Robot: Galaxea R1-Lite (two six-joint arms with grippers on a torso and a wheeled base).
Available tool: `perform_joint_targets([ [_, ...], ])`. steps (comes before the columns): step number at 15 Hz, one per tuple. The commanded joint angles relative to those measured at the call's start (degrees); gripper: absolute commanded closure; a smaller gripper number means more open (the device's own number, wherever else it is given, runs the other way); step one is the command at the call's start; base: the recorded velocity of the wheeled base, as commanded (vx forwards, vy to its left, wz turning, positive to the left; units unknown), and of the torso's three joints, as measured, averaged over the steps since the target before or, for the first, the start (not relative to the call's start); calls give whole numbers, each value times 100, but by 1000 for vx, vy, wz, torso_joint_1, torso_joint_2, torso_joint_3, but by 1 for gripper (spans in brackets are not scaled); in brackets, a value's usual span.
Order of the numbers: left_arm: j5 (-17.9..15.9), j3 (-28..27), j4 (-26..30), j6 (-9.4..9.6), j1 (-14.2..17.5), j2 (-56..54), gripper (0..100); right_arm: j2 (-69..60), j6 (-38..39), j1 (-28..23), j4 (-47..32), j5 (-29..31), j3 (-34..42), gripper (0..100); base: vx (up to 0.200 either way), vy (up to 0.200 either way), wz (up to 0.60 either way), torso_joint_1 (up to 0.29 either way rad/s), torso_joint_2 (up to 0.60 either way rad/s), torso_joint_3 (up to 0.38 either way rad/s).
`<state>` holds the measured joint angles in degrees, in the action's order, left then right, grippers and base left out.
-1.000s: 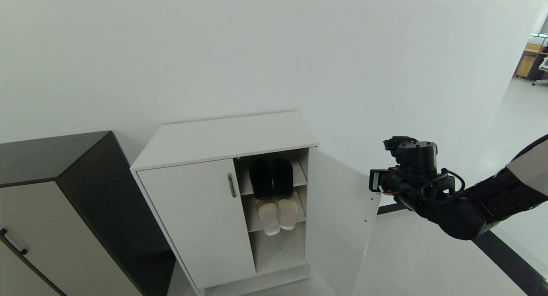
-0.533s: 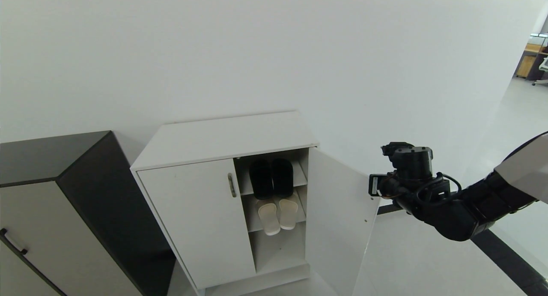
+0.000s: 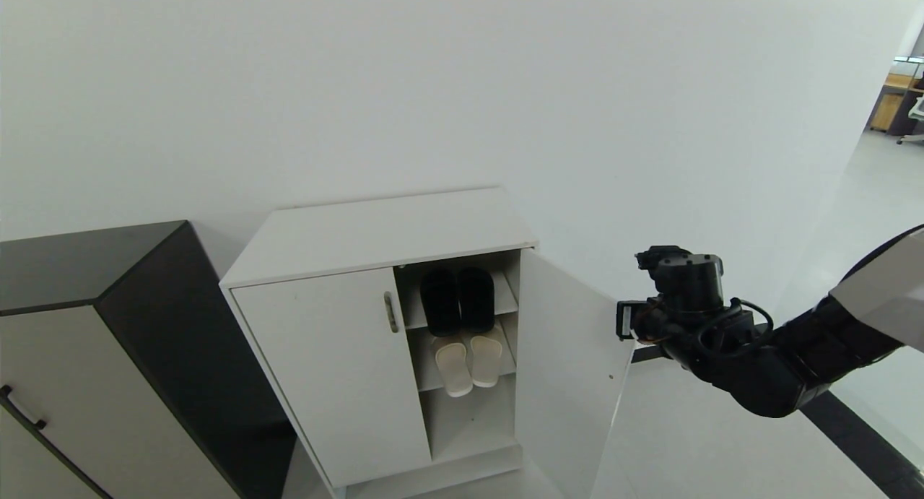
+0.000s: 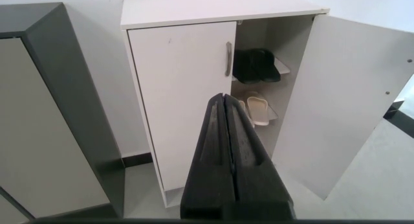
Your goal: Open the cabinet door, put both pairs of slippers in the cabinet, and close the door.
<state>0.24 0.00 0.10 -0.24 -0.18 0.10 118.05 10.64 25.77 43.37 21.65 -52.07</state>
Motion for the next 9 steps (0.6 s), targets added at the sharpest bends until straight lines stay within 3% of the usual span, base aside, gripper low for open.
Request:
perform_joint_targets([
  [1,2,0,-1,-2,1,-1,100,-72,-1,156,-22,6,118,100,0,0,0,0,0,0],
  [9,2,0,-1,-2,1,-1,100,-661,43,1598,347,182,812,100,0,0,0,0,0,0],
])
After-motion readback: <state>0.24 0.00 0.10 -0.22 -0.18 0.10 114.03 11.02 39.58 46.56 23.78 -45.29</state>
